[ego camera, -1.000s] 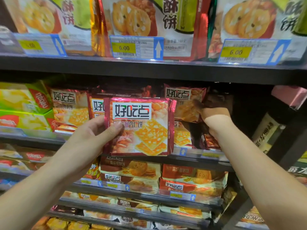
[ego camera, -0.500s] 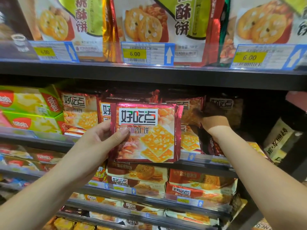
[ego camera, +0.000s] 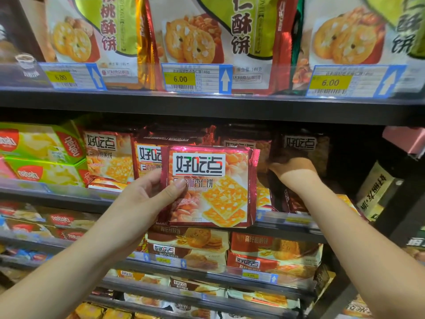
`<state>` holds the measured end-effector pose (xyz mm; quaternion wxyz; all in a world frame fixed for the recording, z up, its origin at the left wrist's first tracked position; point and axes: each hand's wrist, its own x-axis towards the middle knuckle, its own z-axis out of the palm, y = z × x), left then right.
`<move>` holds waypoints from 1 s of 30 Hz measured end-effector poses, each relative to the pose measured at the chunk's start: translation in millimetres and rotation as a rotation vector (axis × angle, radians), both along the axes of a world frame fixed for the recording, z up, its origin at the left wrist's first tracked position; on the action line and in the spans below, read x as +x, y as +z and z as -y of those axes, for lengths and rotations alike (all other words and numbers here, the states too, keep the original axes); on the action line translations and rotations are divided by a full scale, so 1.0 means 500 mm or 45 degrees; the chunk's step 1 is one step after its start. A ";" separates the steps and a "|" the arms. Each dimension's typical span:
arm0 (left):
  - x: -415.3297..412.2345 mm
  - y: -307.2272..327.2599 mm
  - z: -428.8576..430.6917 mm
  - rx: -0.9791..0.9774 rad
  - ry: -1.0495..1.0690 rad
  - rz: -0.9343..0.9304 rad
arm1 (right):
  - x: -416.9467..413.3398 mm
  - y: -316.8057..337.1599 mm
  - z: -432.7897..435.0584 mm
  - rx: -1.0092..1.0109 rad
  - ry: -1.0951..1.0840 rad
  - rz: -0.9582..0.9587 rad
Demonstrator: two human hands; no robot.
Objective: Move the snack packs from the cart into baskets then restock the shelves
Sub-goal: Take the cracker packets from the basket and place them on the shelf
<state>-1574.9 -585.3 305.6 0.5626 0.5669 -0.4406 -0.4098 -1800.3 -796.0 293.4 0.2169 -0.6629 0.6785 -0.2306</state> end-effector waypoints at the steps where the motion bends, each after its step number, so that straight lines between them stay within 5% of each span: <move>1: -0.008 0.001 0.000 0.004 -0.014 0.009 | -0.009 0.002 -0.015 -0.024 -0.045 0.115; 7: -0.102 0.034 0.026 -0.046 -0.177 0.000 | -0.098 0.038 -0.169 -0.253 -0.020 0.820; 10: -0.159 0.038 0.059 -0.117 -0.153 -0.004 | -0.138 0.050 -0.221 -0.293 0.045 0.967; 19: -0.273 -0.004 0.179 -0.144 -0.027 0.247 | -0.167 0.030 -0.241 -0.523 -0.154 0.777; 30: -0.301 -0.007 0.250 -0.039 -0.170 0.572 | -0.147 0.044 -0.173 -0.382 -0.315 0.395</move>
